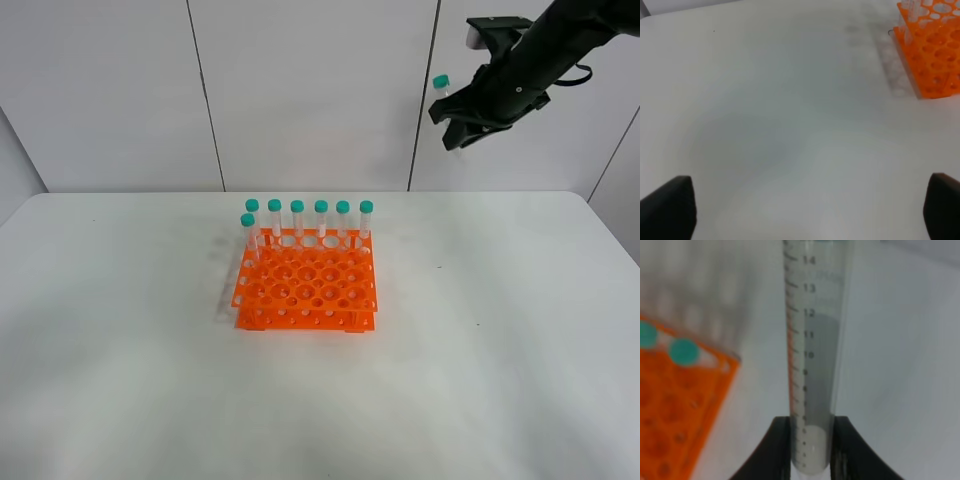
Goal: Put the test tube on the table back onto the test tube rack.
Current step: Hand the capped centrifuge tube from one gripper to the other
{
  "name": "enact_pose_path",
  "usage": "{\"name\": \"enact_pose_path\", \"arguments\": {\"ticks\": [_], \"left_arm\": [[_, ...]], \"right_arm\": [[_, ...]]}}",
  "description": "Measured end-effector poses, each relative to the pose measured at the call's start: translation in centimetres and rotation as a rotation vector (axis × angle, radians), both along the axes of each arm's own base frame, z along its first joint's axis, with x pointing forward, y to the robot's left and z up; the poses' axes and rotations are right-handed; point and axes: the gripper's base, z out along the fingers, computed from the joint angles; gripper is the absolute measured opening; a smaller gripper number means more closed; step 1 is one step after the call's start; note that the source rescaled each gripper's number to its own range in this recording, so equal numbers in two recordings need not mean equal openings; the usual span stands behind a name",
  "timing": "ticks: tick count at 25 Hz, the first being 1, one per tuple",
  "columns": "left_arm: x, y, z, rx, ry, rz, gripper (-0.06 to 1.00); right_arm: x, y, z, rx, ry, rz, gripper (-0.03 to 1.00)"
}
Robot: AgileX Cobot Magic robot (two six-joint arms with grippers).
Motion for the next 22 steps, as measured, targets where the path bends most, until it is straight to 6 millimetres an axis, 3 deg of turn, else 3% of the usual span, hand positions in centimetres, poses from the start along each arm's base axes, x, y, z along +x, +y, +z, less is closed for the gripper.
{"name": "enact_pose_path", "arguments": {"ticks": [4,9,12,16,22], "left_arm": [[0.0,0.0,0.0,0.000,0.000,0.000,1.00],[0.0,0.0,0.0,0.000,0.000,0.000,1.00],[0.0,0.0,0.0,0.001,0.000,0.001,1.00],[0.0,0.2,0.0,0.015,0.001,0.014,1.00],[0.0,0.2,0.0,0.015,0.001,0.018,1.00]], "right_arm": [[-0.3,3.9,0.4,0.007,-0.077,0.093,0.01],[-1.8,11.0,1.0,-0.021,-0.225,0.276,0.01],[-3.1,15.6,0.8,-0.029,-0.402,0.405,0.01],[-5.5,19.8,-1.7,0.042,-0.503,0.501,0.01],[-8.9,22.7,-5.5,0.146,-0.466,0.517,0.01]]}}
